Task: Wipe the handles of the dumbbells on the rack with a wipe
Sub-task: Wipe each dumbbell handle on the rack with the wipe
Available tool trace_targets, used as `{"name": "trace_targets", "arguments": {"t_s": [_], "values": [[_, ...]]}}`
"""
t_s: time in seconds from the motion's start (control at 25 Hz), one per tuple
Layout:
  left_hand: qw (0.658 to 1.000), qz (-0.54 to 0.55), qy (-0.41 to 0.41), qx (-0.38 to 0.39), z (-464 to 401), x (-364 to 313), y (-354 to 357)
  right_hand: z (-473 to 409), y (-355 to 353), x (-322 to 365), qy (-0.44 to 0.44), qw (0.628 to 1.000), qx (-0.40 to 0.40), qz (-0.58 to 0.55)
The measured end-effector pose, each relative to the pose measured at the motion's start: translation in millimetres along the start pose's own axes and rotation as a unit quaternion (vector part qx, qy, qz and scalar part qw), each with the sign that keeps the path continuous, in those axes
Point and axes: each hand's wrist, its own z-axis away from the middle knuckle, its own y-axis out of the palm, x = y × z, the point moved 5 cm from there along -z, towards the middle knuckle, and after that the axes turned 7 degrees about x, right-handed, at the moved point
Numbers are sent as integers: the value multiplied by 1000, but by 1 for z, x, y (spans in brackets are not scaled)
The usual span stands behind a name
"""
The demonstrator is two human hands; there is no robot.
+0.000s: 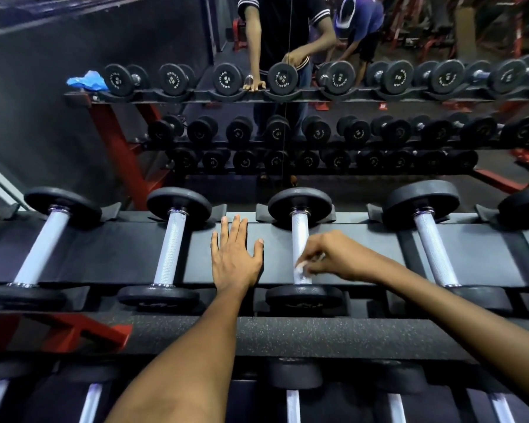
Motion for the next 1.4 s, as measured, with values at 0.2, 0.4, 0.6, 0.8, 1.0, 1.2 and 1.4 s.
{"name": "trace_targets", "arguments": {"t_s": [0.2,0.4,0.6,0.8,1.0,1.2,1.4], "values": [[1000,10,-3,0,2,1,0,-11,-3,3,-11,995,-57,84],[1000,17,0,-7,2,0,-1,17,-17,-19,85,943,-55,-317],[1000,24,1,-10,3,1,-2,2,-30,-27,92,743,-92,-656],[1000,18,-1,-10,1,1,-2,-40,-38,23,-184,958,-191,108],[1000,27,-4,-14,3,0,-2,-23,-33,-44,-345,805,-101,472],[1000,16,-3,-13,2,0,-2,-22,-18,-55,-285,841,-145,437],[1000,22,-3,-15,4,-1,-4,-35,-30,-18,-322,803,-227,448]]}}
